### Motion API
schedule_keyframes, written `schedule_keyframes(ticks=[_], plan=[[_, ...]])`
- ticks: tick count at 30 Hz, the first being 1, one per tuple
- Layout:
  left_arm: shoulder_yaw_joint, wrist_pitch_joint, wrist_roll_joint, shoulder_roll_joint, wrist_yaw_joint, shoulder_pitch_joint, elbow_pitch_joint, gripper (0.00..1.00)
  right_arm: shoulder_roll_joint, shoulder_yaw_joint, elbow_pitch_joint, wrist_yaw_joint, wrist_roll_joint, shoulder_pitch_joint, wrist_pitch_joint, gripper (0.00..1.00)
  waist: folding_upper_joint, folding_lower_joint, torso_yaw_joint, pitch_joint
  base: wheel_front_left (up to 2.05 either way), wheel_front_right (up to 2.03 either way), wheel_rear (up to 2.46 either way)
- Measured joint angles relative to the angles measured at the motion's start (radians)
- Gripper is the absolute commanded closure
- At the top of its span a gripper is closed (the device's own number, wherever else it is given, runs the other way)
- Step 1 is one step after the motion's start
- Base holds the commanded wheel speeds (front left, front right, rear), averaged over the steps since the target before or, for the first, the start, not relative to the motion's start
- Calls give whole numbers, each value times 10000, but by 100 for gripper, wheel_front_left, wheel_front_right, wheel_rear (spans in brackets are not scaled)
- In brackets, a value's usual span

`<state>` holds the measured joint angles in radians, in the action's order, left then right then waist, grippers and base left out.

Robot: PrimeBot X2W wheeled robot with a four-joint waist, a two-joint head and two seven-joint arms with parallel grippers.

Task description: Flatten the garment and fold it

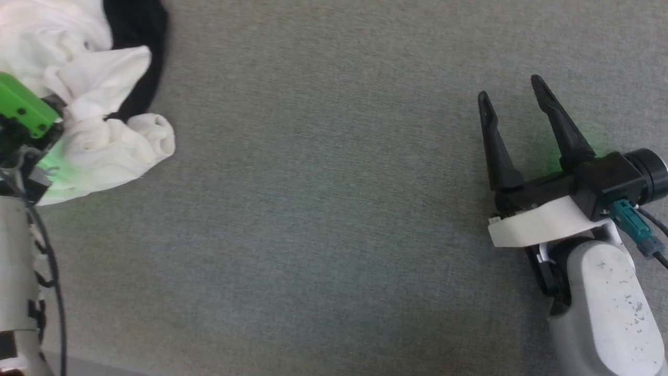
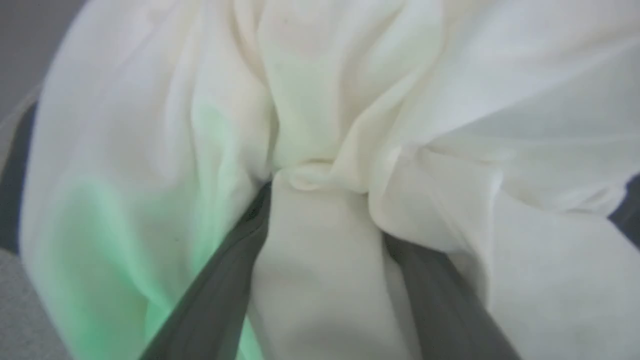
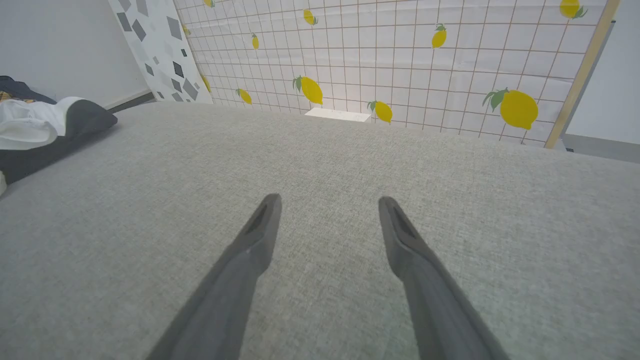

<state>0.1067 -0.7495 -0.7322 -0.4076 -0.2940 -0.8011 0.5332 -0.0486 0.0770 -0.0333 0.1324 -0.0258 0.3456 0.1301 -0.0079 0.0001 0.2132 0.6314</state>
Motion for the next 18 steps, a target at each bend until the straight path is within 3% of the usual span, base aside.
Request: schedule_keyframes(ticks=[5, 8, 13, 14, 18], plan=[[125, -859, -115, -351, -464, 270, -677, 0, 33, 153, -36, 0, 82, 122, 38, 0, 0, -1, -347, 209, 0, 0, 0], [159, -832, -148, -443, -443, 574, -1129, 100, 31, 174, -8, 0, 105, 159, 69, 0, 0, -1, -458, 187, 0, 0, 0], [82, 531, 140, -244, 29, 1041, -1413, 100, 12, 88, 127, 0, 115, 164, 71, 0, 0, -1, -516, -13, 0, 0, 0], [36, 1486, 391, -219, 180, 1174, -1325, 100, -4, 2, 263, 0, 138, 149, 119, 0, 0, -1, -512, -215, 0, 0, 0], [-2, 3225, 1070, -314, 343, 1212, -1252, 100, -4, -44, 516, 0, 311, 3, 249, 0, 0, 0, -491, -619, 0, 0, 0]])
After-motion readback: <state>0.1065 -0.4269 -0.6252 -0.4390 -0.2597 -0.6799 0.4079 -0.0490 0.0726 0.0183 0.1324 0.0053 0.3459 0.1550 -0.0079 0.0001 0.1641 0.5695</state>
